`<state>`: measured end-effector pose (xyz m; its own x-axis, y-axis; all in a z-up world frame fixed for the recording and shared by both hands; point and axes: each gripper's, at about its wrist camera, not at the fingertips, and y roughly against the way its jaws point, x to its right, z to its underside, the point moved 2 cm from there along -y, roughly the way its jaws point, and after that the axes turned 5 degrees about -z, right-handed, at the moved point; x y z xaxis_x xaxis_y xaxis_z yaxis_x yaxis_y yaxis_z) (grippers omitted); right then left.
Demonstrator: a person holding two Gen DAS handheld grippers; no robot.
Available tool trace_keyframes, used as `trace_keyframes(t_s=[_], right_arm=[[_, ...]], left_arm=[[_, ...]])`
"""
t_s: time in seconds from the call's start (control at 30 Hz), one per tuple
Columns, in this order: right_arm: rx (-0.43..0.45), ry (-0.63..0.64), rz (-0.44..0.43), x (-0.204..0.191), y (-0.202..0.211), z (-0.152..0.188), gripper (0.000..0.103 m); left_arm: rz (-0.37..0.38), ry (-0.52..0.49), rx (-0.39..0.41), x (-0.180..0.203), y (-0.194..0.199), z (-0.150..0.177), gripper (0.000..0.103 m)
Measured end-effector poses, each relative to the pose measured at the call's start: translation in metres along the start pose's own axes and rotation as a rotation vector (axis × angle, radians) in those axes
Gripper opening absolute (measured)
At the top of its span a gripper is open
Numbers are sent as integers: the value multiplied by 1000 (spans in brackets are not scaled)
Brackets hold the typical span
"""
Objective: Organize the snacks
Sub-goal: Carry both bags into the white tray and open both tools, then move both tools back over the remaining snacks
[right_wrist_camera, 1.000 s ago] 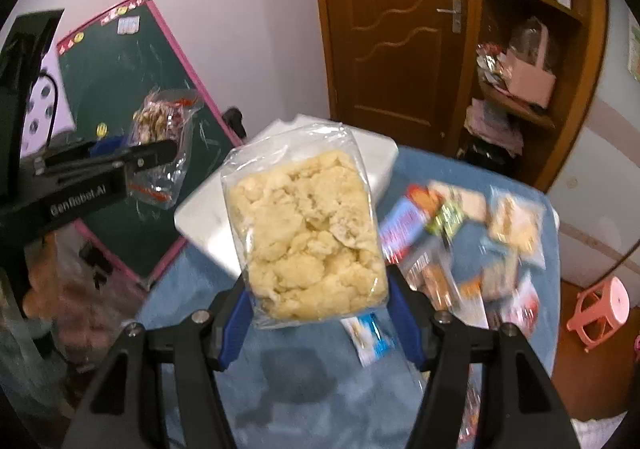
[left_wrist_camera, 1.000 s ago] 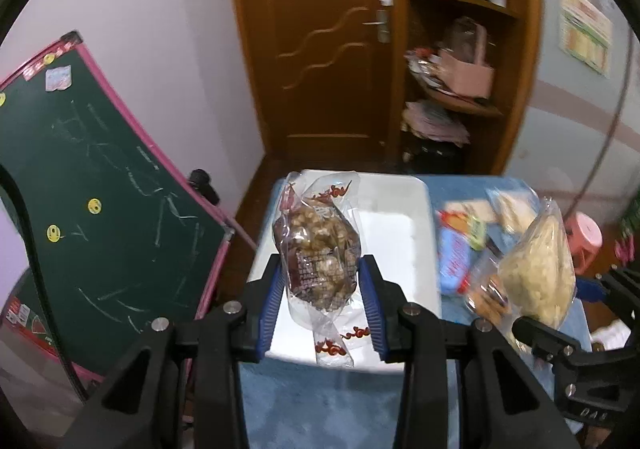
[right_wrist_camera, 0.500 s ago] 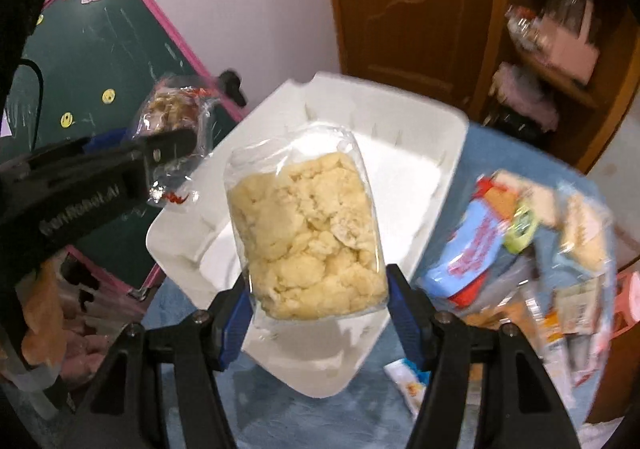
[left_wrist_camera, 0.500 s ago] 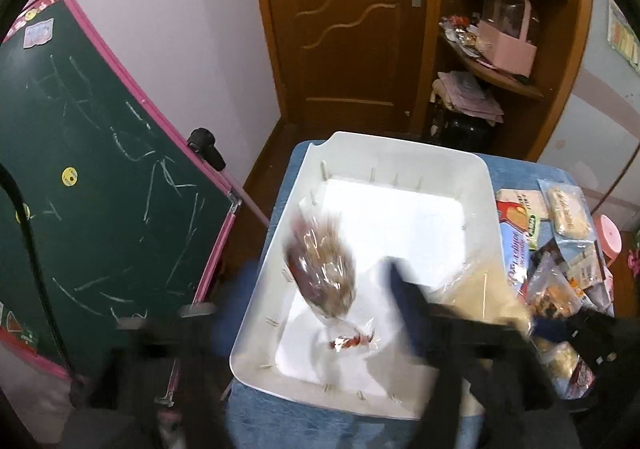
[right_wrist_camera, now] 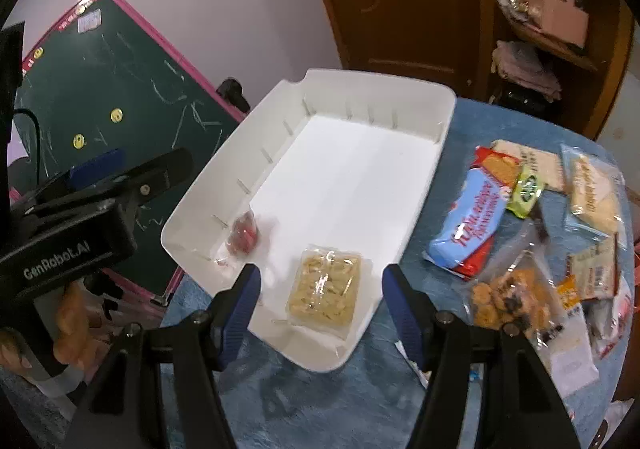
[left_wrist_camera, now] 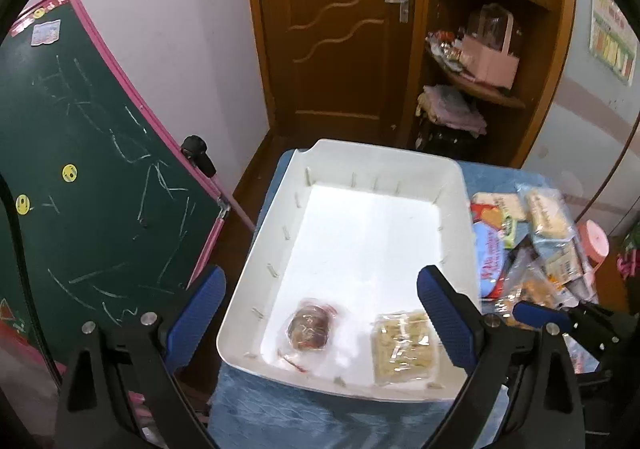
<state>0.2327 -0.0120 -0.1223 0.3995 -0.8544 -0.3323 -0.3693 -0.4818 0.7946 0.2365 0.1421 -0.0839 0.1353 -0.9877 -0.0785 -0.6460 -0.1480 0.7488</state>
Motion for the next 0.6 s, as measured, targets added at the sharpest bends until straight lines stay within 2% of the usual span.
trace_keyframes(t_s=[0.17, 0.37, 0.6], right_arm=[[17, 0, 46, 3, 24, 7, 64], [134, 19, 52, 3, 73, 23, 64], [231, 25, 72, 11, 133, 50, 64]], left_arm=[[21, 11, 49, 7, 33, 0, 96], [61, -21, 118, 26, 77, 6, 96], [164, -44, 164, 56, 130, 21, 96]])
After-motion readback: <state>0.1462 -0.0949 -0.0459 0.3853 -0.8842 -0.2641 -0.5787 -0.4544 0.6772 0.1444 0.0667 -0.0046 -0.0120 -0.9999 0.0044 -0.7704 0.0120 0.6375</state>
